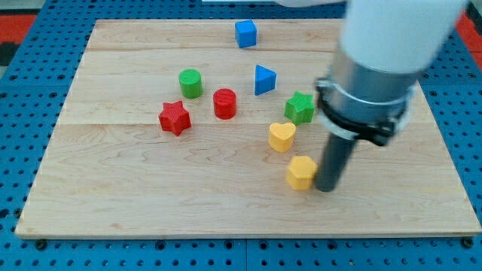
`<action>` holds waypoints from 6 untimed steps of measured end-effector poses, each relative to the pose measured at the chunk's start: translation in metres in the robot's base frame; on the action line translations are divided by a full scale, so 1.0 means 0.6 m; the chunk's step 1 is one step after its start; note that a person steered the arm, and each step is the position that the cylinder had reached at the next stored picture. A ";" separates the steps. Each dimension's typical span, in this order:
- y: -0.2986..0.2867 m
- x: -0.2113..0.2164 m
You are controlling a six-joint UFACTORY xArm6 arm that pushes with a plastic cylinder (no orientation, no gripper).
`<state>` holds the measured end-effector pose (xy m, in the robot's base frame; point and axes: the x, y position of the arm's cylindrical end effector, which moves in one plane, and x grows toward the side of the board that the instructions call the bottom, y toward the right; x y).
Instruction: Place the yellow blocks parallel to each other
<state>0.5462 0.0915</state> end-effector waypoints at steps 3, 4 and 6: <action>-0.158 -0.008; -0.164 -0.050; -0.140 -0.025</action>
